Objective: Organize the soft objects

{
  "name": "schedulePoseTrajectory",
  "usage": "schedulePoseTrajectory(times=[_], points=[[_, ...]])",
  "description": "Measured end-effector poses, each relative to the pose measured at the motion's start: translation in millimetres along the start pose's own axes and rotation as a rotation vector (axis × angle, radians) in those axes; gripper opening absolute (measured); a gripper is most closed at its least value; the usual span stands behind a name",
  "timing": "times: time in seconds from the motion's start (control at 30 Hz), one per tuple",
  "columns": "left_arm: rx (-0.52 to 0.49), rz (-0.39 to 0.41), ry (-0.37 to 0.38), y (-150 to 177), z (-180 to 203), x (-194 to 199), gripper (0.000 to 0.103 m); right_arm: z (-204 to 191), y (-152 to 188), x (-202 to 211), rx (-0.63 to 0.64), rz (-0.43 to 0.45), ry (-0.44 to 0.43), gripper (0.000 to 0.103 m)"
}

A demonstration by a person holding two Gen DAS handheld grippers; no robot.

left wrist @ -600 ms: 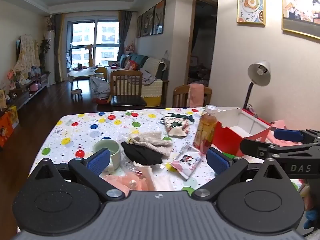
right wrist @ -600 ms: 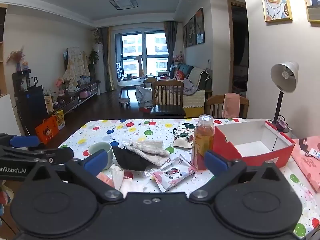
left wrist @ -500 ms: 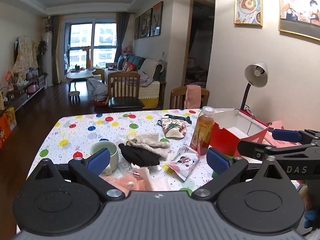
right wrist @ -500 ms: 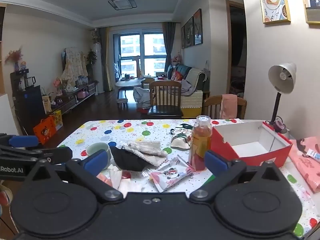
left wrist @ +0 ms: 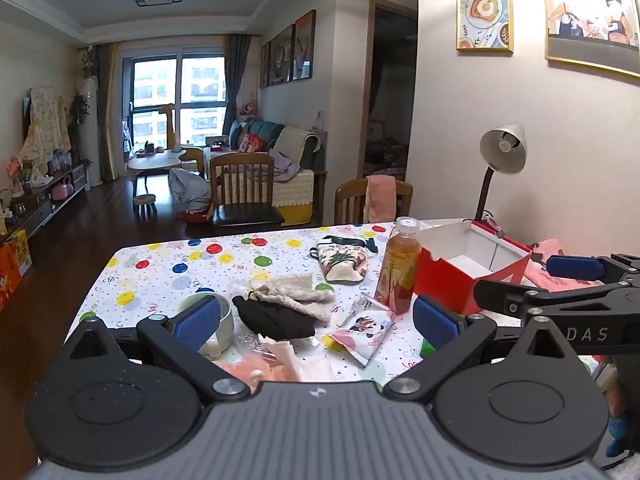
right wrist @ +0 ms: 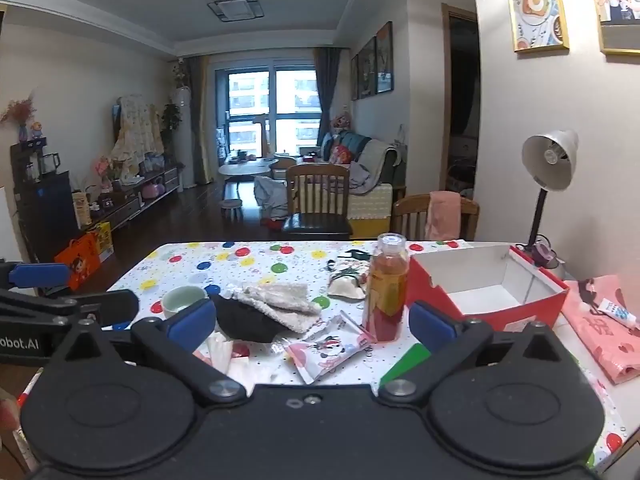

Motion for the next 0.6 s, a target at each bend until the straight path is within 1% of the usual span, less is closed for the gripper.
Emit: schedulePoseTrajectory(times=[0.17, 0.6], points=[[0.018, -0.005, -0.009, 0.9, -1.2, 2.3, 0.103, 1.0, 0.7, -2.9, -0.012, -0.027, -0.010, 0.103], [0.045, -0.012, -0.020, 3.2, -2.8, 2.2, 0.103, -3.1, -0.4, -1.5, -0.001, -0.022, -0.020, 0.103]])
Point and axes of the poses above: each gripper's, at about its wrist camera, not at the fingertips, and x roughly against the way its jaws point, z to its right, y to its underside, the point moved 1 cm from there along -x, roughly the way its jaws point, and after that the axes turned 13 degrees about -z, right-handed, at the moved point
